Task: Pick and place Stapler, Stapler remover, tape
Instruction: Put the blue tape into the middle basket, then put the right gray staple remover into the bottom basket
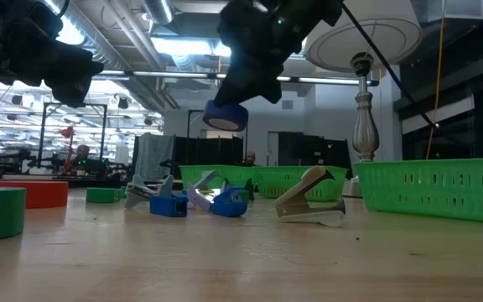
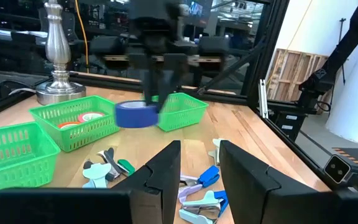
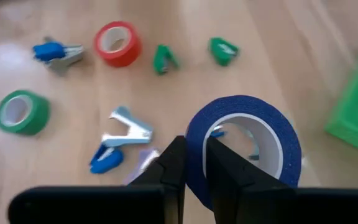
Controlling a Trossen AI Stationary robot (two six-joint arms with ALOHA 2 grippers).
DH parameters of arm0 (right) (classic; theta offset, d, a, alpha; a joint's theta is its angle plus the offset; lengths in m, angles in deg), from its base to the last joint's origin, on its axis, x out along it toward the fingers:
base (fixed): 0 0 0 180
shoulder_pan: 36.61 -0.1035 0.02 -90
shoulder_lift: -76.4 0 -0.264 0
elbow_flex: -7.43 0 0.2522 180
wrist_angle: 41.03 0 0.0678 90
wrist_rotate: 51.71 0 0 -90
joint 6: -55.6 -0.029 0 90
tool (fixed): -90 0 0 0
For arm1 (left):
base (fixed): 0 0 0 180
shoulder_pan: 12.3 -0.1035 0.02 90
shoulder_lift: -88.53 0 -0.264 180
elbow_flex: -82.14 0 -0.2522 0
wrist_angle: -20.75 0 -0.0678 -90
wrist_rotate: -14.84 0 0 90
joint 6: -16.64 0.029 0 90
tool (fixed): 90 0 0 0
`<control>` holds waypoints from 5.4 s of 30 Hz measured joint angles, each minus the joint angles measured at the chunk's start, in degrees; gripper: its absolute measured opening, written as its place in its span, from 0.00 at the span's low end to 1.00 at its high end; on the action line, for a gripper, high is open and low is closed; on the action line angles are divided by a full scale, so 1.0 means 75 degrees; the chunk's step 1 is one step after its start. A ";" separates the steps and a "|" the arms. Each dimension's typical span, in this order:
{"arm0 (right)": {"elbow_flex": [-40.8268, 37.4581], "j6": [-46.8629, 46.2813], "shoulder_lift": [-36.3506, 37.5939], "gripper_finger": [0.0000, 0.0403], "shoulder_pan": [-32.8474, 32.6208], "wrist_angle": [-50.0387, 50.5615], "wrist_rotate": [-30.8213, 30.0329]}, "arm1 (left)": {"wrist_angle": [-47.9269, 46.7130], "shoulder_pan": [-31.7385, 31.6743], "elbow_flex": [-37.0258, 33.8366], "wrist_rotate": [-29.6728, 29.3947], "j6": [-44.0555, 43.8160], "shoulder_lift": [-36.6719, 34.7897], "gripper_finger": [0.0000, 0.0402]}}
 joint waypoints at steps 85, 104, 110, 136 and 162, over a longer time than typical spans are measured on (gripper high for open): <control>-0.2051 0.1690 0.0454 0.25 0.2392 -0.0164 -0.0135 | 0.0000 0.0000 0.0001 0.0002 0.0001 0.0001 0.27; -0.1824 0.1727 0.0454 0.35 0.2392 0.0177 -0.0023 | 0.0001 -0.0001 0.0000 0.0002 0.0001 0.0001 0.27; -0.1285 0.1902 0.0454 0.35 0.2388 0.0446 -0.0013 | 0.0000 0.0000 0.0000 0.0002 0.0001 0.0000 0.27; -0.0653 0.2114 0.0454 0.35 0.0813 0.0119 0.0469 | 0.0000 -0.0001 0.0002 0.0002 0.0001 0.0001 0.27; -0.0655 0.0116 0.0454 0.35 -0.1692 0.0524 0.0752 | 0.0000 -0.0001 0.0000 0.0002 0.0001 0.0001 0.27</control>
